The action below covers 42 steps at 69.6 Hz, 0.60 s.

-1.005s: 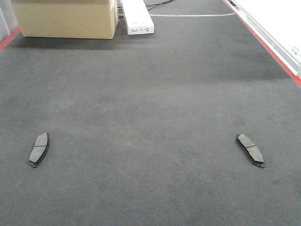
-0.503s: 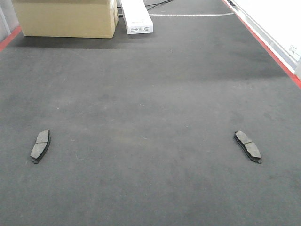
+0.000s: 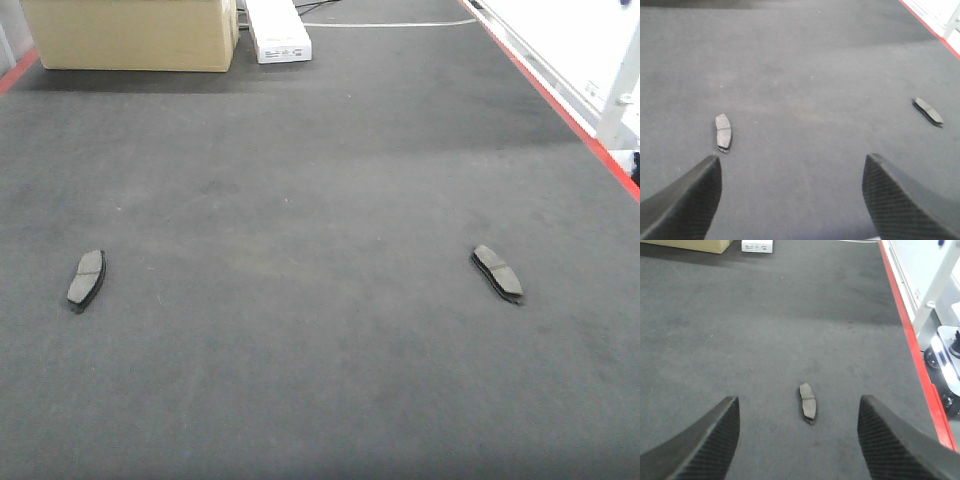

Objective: Move and align brake pads A on conveyor
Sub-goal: 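Back the base away from the conveyor with both grippers empty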

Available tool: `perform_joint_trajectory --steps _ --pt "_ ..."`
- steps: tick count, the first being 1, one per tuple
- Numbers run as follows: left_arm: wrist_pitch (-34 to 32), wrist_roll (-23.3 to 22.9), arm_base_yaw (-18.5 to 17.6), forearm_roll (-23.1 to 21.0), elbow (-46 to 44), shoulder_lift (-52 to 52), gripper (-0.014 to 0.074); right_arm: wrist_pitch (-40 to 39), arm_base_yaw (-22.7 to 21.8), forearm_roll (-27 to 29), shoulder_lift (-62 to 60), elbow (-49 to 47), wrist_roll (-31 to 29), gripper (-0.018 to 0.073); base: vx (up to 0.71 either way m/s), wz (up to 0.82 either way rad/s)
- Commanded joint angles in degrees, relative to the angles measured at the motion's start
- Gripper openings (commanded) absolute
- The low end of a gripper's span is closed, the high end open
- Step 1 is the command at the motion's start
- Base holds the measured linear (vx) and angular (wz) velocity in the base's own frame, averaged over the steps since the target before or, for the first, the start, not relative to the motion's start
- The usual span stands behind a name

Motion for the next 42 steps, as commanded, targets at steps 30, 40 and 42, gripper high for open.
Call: perform_joint_trajectory --steps 30,40,42 --pt "-3.9 0.0 -0.4 -0.9 -1.1 0.1 0.0544 -3.8 -0.1 0.2 0.0 -1.2 -0.6 0.0477 -0.13 -0.08" --pt "-3.9 0.0 -0.4 -0.9 -1.1 0.1 0.0544 -3.8 -0.1 0.2 0.0 -1.2 -0.6 0.0477 -0.08 -0.01" --pt "-3.9 0.0 -0.4 -0.9 -1.1 0.1 0.0544 -3.8 -0.1 0.2 0.0 -1.2 -0.6 0.0477 -0.08 0.01"
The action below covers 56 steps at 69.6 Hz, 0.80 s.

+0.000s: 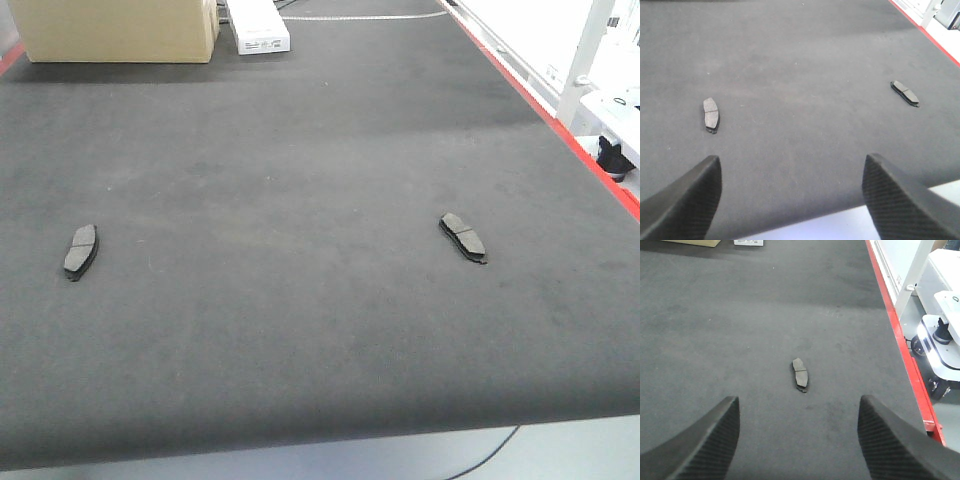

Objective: Move and align brake pads A on conveyor
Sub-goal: 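Back the base away from the conveyor with both grippers empty, then turn the base away from the conveyor toward the yellow line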

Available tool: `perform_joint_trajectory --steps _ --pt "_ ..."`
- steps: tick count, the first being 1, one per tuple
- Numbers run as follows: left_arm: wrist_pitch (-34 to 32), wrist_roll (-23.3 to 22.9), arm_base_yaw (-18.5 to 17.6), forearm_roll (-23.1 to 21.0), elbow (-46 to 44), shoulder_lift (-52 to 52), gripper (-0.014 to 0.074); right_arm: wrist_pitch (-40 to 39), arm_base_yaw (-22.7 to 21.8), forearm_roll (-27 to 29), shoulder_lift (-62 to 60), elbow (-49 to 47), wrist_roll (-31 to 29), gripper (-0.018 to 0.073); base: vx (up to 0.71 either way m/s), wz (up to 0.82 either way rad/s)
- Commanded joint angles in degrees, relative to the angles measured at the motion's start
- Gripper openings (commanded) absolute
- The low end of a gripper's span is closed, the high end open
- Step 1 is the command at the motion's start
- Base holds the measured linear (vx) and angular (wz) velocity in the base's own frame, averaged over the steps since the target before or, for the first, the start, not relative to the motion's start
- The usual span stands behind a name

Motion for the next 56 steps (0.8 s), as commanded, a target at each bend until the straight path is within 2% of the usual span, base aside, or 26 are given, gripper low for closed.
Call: perform_joint_trajectory --steps 1,29,56 --pt "-3.9 0.0 -0.4 -0.9 -1.1 0.1 0.0544 -3.8 -0.1 0.2 0.0 -1.2 -0.6 0.0477 -0.08 0.01" --pt "-3.9 0.0 -0.4 -0.9 -1.1 0.1 0.0544 -3.8 -0.1 0.2 0.0 -1.2 -0.6 0.0477 -0.09 -0.05" --pt "-3.9 0.0 -0.4 -0.9 -1.1 0.1 0.0544 -3.8 -0.1 0.2 0.0 -1.2 -0.6 0.0477 -0.16 -0.23"
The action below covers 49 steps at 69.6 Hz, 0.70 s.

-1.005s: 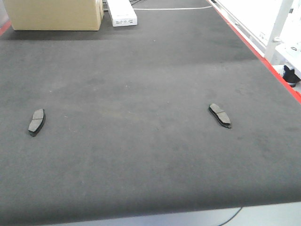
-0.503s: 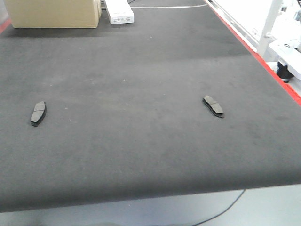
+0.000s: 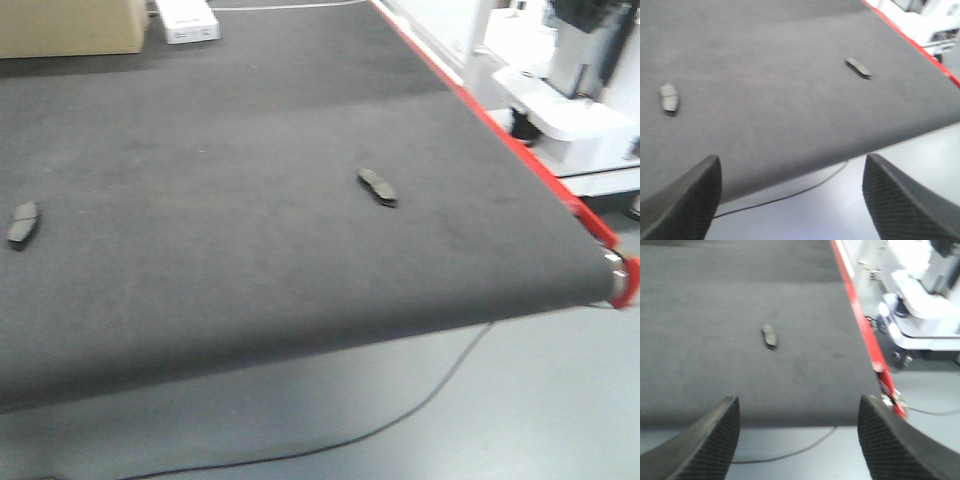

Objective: Move and align brake pads A on conveyor
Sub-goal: 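Turn the base away from the conveyor toward the yellow line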

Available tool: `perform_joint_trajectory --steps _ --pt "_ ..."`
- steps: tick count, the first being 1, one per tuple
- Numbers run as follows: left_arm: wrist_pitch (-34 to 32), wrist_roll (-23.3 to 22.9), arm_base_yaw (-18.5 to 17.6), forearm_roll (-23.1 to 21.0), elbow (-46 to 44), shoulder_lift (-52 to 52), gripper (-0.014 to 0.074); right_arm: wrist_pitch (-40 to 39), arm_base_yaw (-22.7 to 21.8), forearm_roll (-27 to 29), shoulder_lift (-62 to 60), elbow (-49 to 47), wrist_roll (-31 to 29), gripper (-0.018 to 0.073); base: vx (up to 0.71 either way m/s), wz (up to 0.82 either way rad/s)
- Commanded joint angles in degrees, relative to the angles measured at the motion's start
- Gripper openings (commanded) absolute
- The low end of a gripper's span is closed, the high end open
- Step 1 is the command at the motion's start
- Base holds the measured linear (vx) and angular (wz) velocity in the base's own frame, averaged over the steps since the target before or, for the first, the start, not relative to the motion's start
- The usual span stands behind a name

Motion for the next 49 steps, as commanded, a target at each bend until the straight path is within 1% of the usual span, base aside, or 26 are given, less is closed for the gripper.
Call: perform_joint_trajectory --steps 1,24,49 --pt "-3.9 0.0 -0.4 -0.9 -1.1 0.1 0.0544 -3.8 -0.1 0.1 0.0 -1.2 -0.6 0.0477 -0.18 -0.33" --pt "-3.9 0.0 -0.4 -0.9 -1.1 0.1 0.0544 -3.8 -0.1 0.1 0.0 -1.2 -0.6 0.0477 -0.21 -0.4" --pt "-3.9 0.0 -0.4 -0.9 -1.1 0.1 0.0544 -3.8 -0.1 0.1 0.0 -1.2 -0.6 0.0477 -0.25 -0.48"
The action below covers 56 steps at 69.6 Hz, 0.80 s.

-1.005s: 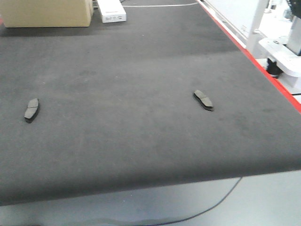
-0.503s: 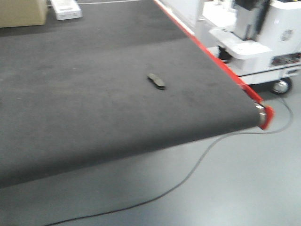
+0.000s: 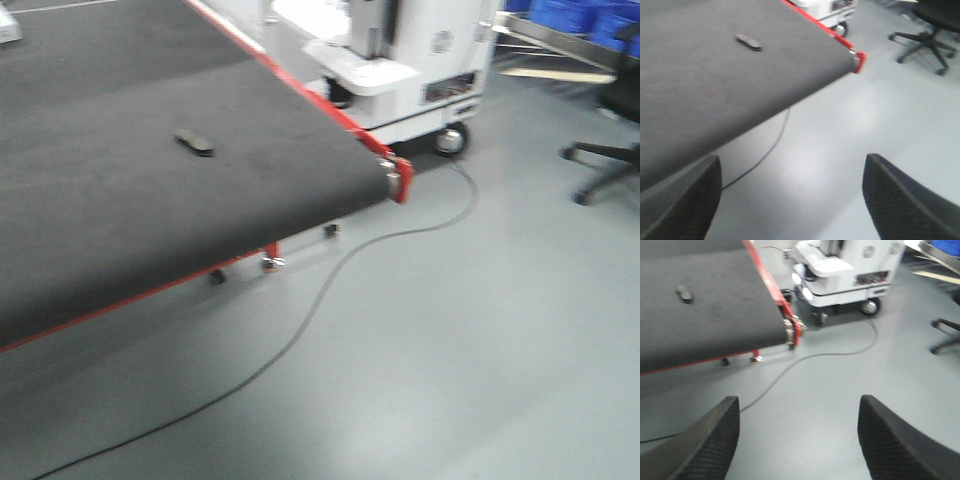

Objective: Move and align brake pads A on conveyor
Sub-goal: 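Turn the base away from the conveyor toward the yellow line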

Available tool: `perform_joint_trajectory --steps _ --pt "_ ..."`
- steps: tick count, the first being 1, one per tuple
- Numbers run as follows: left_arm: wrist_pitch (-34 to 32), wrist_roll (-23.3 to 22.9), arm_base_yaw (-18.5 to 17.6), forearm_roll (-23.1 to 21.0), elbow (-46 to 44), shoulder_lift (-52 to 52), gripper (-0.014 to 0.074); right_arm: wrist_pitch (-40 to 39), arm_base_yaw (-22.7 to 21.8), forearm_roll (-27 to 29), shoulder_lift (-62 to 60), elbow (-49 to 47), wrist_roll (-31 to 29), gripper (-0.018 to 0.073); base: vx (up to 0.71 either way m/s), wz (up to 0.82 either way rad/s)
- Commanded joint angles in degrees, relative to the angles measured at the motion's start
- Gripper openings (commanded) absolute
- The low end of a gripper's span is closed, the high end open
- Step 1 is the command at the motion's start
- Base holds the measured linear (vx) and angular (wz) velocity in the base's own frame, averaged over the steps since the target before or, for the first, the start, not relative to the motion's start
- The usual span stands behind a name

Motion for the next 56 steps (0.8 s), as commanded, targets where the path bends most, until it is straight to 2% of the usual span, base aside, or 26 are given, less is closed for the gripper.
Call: perform_joint_trajectory --steps 1,56 --pt "-3.9 0.0 -0.4 -0.9 -1.1 0.1 0.0544 -3.8 -0.1 0.1 0.0 -1.2 -0.6 0.0477 -0.26 -0.5" --pt "-3.9 0.0 -0.4 -0.9 -1.1 0.0 0.0544 -3.8 -0.1 0.1 -0.1 -1.2 -0.6 0.0477 -0.27 -0.52"
